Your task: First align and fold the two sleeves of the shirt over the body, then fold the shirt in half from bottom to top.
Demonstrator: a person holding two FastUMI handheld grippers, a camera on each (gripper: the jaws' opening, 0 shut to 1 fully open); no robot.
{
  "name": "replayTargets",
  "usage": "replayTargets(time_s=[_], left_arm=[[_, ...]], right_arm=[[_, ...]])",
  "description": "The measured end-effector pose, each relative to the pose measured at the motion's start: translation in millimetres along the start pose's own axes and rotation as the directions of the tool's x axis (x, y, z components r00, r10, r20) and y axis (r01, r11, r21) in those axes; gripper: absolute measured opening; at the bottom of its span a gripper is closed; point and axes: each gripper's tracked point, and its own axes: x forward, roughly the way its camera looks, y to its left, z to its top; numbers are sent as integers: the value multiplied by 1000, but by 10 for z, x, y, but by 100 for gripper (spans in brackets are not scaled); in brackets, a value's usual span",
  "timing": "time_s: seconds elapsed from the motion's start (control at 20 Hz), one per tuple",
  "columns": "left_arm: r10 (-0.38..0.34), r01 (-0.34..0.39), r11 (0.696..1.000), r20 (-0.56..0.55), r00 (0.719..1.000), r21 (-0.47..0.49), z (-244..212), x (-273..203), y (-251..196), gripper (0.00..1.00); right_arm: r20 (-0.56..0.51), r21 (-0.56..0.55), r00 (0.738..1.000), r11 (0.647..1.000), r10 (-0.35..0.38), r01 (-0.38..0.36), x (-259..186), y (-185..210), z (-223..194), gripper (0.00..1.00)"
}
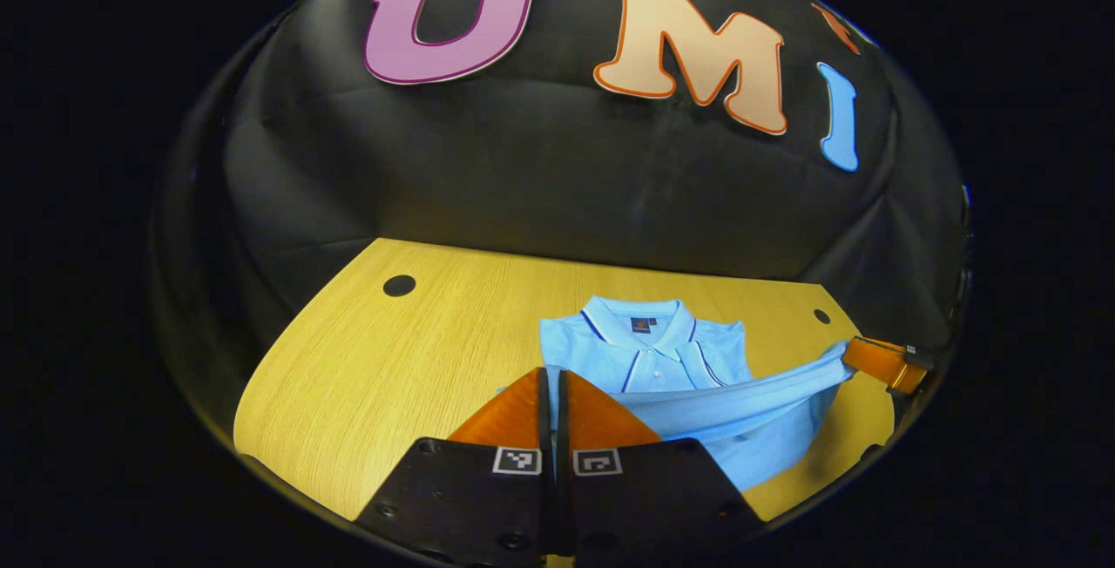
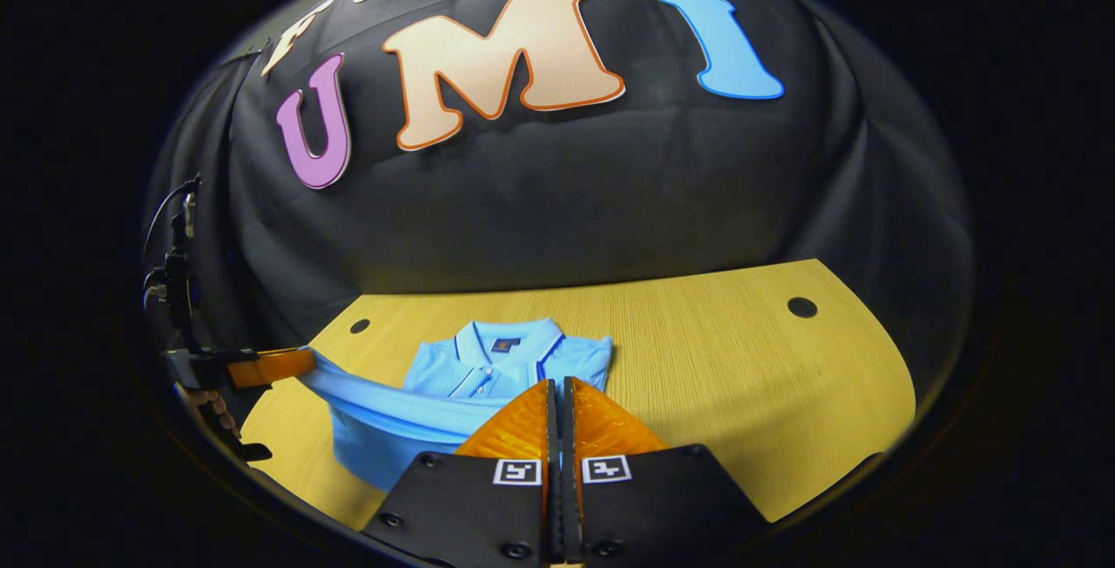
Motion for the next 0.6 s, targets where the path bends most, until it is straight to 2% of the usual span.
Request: replayTargets(time_s=[0.35,0.6], left_arm=[[42,-44,997,33,999,69,265,892,3,0],[69,-78,984,62,996,159,235,1454,-21,0]], right_arm=[[20,34,999,999,-26,25,906,-125,152,2],[-17,66,998,996,-58,59,1482,-316,27,2]])
